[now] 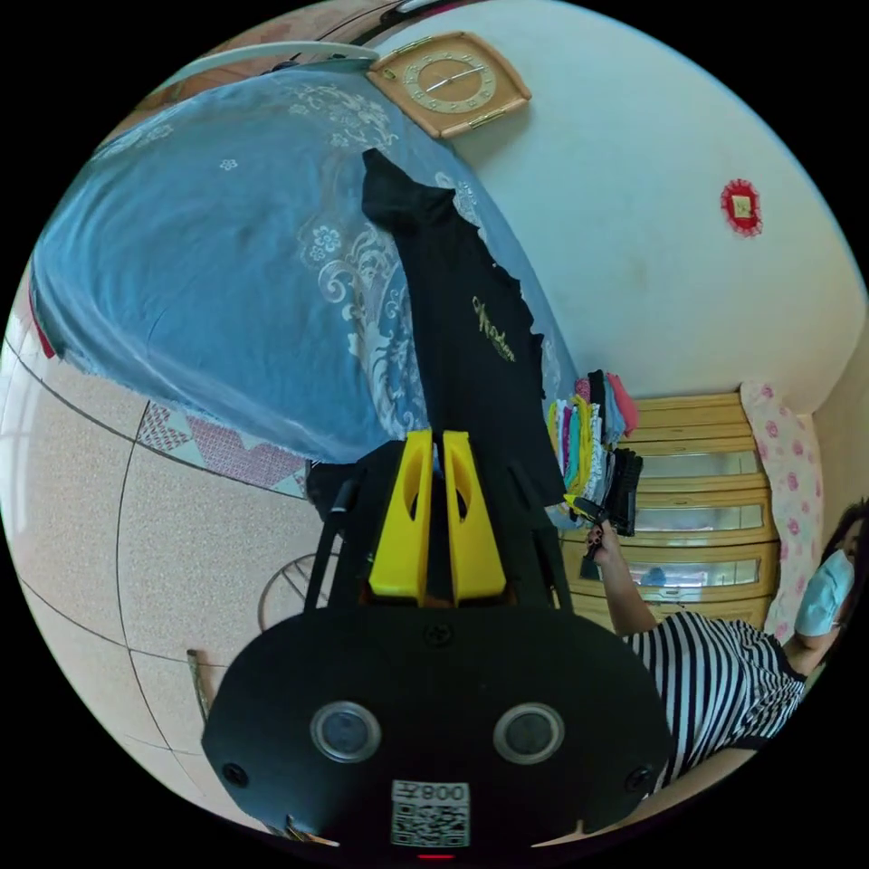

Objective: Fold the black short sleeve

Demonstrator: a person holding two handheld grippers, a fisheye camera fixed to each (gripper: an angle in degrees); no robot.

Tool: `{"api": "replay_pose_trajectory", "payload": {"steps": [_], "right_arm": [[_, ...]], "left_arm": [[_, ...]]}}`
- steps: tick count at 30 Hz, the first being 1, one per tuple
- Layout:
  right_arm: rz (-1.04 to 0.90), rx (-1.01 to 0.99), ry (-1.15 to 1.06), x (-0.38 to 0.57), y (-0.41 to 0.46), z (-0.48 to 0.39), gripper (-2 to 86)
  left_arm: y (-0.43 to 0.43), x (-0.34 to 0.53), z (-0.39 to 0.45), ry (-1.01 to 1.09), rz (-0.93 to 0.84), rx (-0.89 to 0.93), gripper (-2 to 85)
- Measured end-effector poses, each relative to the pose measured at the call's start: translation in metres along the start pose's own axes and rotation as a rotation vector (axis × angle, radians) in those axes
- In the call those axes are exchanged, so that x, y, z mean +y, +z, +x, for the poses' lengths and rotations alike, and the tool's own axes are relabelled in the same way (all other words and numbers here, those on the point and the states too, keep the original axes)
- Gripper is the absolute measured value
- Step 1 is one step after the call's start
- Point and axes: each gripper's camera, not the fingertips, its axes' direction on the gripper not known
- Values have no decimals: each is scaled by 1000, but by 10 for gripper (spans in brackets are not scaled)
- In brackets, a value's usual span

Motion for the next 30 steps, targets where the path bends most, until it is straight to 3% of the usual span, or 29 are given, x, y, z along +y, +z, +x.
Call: {"api": "replay_pose_trajectory", "payload": {"steps": [6,18,24,30], "right_arm": [[-79,18,112,-2,51,27,17],[40,40,98,18,49,27,29],[200,185,8,-14,40,-8,33],[357,236,32,-89,43,-13,54]], "left_arm": [[84,-7,-19,-132,-64,-72,32],[166,-32,18,-147,36,-158,50],[274,-112,116,155,-39,-138,49],[475,-221,271,571,-249,-30,65]]}}
